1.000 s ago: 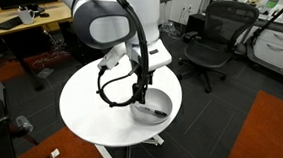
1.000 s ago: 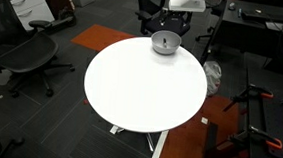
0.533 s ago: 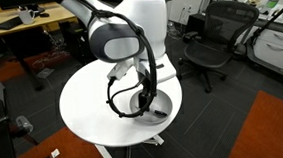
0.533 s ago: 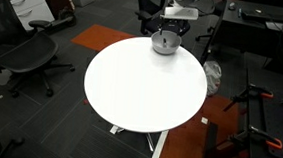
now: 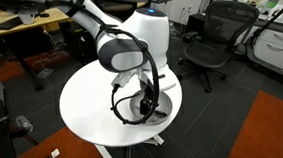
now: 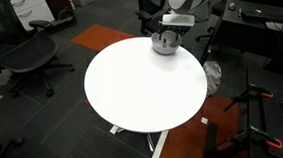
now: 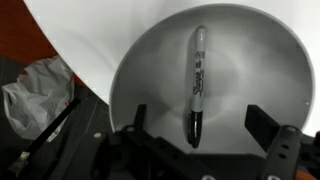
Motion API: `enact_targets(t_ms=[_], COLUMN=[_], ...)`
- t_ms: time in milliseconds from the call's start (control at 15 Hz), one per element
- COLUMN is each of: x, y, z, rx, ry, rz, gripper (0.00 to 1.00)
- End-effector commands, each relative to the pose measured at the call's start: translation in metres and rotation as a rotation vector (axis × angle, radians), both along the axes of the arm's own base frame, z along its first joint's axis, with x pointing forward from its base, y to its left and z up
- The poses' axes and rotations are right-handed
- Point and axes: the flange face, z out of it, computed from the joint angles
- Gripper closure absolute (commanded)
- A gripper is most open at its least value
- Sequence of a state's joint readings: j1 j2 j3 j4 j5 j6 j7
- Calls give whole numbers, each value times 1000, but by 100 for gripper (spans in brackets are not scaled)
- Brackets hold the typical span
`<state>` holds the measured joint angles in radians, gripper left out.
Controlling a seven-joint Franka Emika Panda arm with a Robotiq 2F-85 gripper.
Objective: Remove the marker from the bowl and put it on the table
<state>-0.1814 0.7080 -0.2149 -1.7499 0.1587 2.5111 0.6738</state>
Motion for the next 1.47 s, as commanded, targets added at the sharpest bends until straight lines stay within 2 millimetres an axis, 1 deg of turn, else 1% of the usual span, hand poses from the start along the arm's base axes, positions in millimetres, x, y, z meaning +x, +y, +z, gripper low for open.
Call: enact_targets(t_ms=[0, 400, 467, 533, 867, 1133, 1200, 1267, 1333, 1400], x=[9, 17, 17, 17, 18, 17, 17, 16, 16, 15], y=[-10, -15, -15, -15, -16, -18, -17, -15, -13, -10], z=[-10, -31, -34, -37, -42, -41, -39, -33, -28, -20], rx=[1, 4, 3, 2, 3, 1, -2, -5, -9, -14], ry=[-19, -14, -15, -14, -10, -11, -13, -20, -28, -39], rz=[-9, -11, -13, -14, -18, -21, -21, -21, -21, -21], gripper=[0, 0, 25, 26, 64, 95, 100, 100, 96, 96])
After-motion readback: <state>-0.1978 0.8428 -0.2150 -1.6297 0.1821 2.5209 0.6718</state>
